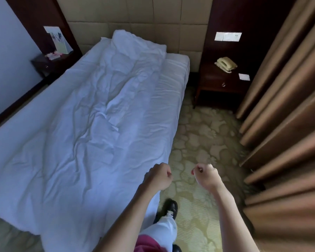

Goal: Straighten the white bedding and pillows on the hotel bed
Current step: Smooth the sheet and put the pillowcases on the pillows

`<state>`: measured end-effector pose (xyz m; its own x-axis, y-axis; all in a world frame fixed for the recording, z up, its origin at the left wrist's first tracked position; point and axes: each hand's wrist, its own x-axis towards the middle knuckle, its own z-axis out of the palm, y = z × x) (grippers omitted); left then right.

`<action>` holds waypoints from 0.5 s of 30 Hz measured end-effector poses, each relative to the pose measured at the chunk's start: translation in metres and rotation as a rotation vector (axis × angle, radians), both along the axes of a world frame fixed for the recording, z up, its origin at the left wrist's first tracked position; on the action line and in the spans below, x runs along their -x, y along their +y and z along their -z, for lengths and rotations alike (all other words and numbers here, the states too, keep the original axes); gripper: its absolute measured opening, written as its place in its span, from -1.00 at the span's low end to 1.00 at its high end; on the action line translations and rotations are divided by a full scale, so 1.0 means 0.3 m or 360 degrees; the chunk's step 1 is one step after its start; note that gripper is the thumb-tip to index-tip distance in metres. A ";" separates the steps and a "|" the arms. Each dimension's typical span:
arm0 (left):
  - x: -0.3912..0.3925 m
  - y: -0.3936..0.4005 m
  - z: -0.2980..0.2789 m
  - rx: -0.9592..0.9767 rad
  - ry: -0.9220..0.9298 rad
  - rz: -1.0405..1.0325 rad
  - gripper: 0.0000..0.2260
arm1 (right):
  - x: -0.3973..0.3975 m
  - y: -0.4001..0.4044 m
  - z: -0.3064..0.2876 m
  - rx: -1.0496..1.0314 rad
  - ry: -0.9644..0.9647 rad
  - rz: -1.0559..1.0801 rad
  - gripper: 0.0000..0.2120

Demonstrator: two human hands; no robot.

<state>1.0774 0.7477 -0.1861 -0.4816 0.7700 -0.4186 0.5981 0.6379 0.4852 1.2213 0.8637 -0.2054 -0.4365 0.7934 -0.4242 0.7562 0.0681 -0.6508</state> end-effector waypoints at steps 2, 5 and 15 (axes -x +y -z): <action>0.026 0.116 0.011 -0.0030 -0.0010 0.0027 -0.82 | 0.026 0.092 0.004 -0.0003 -0.0034 -0.0019 -0.74; 0.091 0.290 0.031 -0.0073 -0.0057 0.0042 -0.82 | 0.093 0.255 0.008 -0.0039 -0.0087 -0.0014 -0.74; 0.614 0.813 0.019 -0.0162 -0.0036 -0.0195 -0.81 | 0.640 0.802 -0.107 -0.0026 -0.0003 -0.0169 -0.72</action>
